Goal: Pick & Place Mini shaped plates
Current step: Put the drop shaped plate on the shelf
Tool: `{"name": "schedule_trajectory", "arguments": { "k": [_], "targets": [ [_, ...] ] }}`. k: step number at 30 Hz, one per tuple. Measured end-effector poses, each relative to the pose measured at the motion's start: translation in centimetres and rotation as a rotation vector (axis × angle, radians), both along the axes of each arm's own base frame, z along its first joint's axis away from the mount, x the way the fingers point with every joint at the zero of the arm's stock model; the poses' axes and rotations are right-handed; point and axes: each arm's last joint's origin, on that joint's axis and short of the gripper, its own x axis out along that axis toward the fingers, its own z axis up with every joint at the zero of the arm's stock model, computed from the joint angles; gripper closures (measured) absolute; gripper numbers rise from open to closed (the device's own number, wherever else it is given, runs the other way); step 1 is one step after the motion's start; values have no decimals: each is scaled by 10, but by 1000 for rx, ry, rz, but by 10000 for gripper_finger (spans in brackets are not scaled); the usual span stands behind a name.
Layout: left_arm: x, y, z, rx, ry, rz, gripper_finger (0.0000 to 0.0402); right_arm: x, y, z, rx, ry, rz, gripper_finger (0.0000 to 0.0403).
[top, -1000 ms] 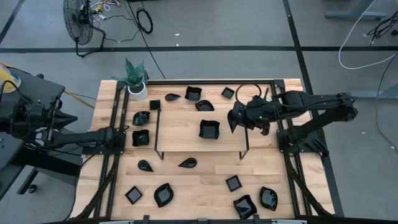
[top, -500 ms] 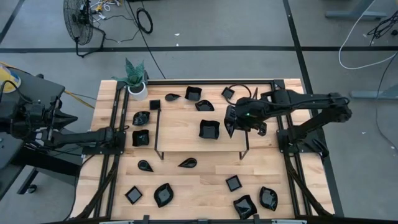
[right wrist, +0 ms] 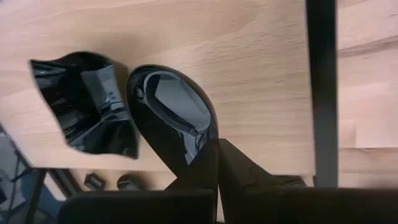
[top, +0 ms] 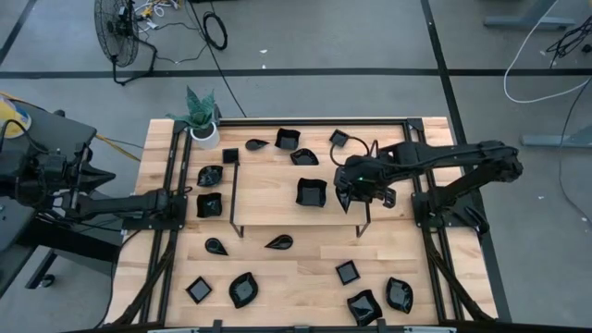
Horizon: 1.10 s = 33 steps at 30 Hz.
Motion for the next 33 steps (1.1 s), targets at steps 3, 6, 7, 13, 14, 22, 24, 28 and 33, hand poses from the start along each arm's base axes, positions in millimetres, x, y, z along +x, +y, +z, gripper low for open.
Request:
{"name": "schedule_trajectory", "arguments": {
  "k": [3, 6, 7, 13, 14, 22, 24, 28, 33],
  "targets": [
    [0, 0, 0, 0, 0, 0, 383, -1, 0, -6, 9, 18, -20, 403],
    [0, 0, 0, 0, 0, 0, 383, 1, -2, -12, 24, 14, -23, 403],
    [0, 0, 0, 0, 0, 0, 383, 2, -3, -13, 25, 11, -27, 403],
    [0, 0, 0, 0, 0, 0, 383, 2, -10, -15, 21, 10, -46, 403],
    [0, 0, 0, 0, 0, 0, 383, 2, -11, -16, 21, 14, -51, 403],
    [0, 0, 0, 0, 0, 0, 383, 2, -14, -17, 32, 23, -44, 403],
    [0, 0, 0, 0, 0, 0, 383, 2, -14, -17, 32, 23, -44, 403],
    [0, 0, 0, 0, 0, 0, 383, 2, -14, -17, 32, 23, -43, 399],
    [0, 0, 0, 0, 0, 0, 383, 1, -14, -17, 35, 29, -52, 383]
  ]
}}
